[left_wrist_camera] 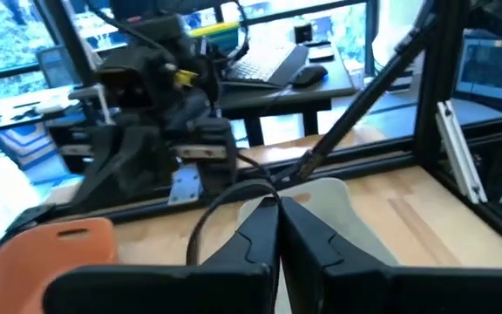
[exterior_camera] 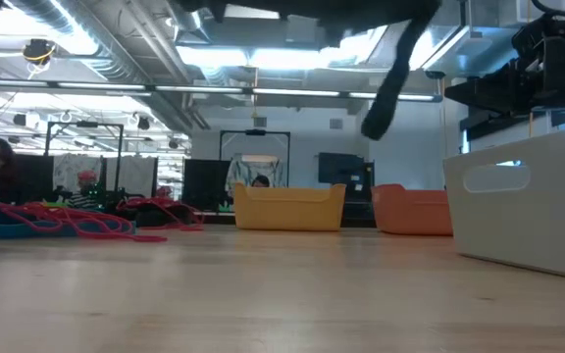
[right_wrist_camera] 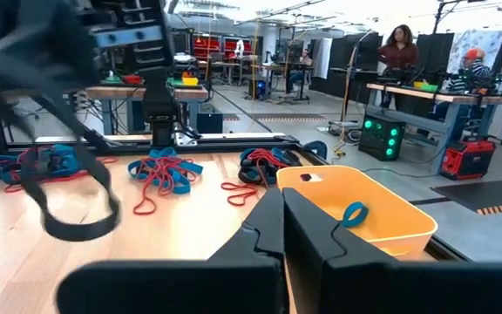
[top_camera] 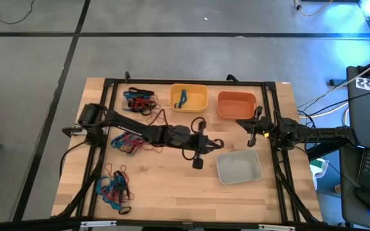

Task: Sort rubber bands into baskets
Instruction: Put the black rubber band into the white bin

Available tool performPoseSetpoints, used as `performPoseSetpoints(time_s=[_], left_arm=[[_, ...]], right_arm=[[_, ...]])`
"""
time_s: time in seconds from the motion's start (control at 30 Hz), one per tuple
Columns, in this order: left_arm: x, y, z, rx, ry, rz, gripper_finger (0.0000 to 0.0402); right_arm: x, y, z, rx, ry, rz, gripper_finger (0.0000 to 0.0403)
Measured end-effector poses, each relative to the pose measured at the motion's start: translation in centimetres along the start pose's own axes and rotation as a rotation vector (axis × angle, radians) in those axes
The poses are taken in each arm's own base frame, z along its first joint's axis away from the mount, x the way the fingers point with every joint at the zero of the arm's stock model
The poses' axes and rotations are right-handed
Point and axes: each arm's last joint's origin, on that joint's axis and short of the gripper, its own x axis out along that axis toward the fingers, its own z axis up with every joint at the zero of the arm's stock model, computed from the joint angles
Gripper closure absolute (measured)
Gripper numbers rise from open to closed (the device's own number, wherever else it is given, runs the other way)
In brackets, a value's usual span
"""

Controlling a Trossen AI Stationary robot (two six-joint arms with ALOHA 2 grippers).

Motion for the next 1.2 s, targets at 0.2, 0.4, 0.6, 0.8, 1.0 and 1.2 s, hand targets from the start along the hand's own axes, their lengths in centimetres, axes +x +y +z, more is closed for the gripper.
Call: performPoseSetpoints(time_s=[0.2,0.4,0.6,0.8,1.0,1.2], left_arm=[[2.1,-0.9,0.3,-0.001,-0.050,-0.018,0.0395],[4.6,-1.7,-0.3,0.000,-0.062,-0.091,0.0396],[6.3,-2.1,-3.0,0.004,-0.003,-0.096,0.0390],[6.9,-2.4,-4.7,0.028,0.038,-0.103,0.0372],[6.9,-2.4,-4.7,0.025,0.035,-0.099,0.0318],[6.9,-2.4,-5.0,0.030,0.066,-0.104,0.0275]], right_arm=[[0.0,0.0,0.0,0.000,0.000,-0.001,0.0397],[0.0,-0.1,0.0,-0.001,0.002,-0.020,0.0397],[0.0,-0.1,0.0,-0.001,0.002,-0.024,0.0397],[0.0,-0.1,0.0,-0.001,0.003,-0.023,0.0397],[0.0,-0.1,0.0,-0.001,0.003,-0.023,0.0397],[0.0,-0.1,0.0,-0.001,0.003,-0.023,0.0397]])
